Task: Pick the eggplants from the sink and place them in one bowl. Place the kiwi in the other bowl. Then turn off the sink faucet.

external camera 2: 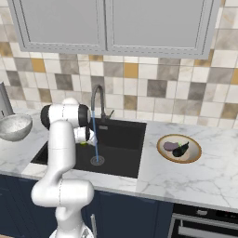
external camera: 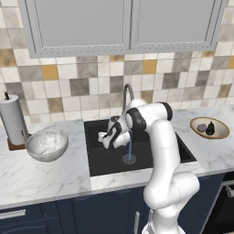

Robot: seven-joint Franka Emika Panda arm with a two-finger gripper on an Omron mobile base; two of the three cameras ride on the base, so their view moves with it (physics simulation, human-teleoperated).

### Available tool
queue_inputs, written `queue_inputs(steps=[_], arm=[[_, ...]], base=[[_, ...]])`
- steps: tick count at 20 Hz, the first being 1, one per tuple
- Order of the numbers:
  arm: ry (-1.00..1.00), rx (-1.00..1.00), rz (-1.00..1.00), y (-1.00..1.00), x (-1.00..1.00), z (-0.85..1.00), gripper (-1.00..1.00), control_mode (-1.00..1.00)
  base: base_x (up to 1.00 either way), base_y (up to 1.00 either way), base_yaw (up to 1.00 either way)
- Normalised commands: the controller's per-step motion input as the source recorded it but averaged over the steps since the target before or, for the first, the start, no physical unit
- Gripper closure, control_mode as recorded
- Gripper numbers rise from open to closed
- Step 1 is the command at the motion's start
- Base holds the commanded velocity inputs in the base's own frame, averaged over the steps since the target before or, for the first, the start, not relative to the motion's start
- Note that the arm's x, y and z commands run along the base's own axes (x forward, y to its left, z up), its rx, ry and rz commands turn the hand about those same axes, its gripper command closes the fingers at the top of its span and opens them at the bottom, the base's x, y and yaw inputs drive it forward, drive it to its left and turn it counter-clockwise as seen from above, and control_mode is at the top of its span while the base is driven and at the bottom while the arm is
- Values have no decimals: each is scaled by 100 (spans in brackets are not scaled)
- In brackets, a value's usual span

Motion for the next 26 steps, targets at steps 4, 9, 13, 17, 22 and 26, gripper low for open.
queue_inputs(steps=[4, 9, 13, 17, 22, 26], arm=[[-14, 0, 0, 0, -50, 34, 100, -100], [-13, 0, 0, 0, -64, 50, 100, -100], [-4, 0, 0, 0, -39, 73, 100, -100], [0, 0, 0, 0, -7, 84, 100, -100], [0, 0, 0, 0, -2, 86, 100, -100], [0, 0, 0, 0, -7, 91, 100, -100]], base=[[0, 0, 0], [0, 0, 0], [0, 0, 0], [0, 0, 0], [0, 0, 0], [0, 0, 0]])
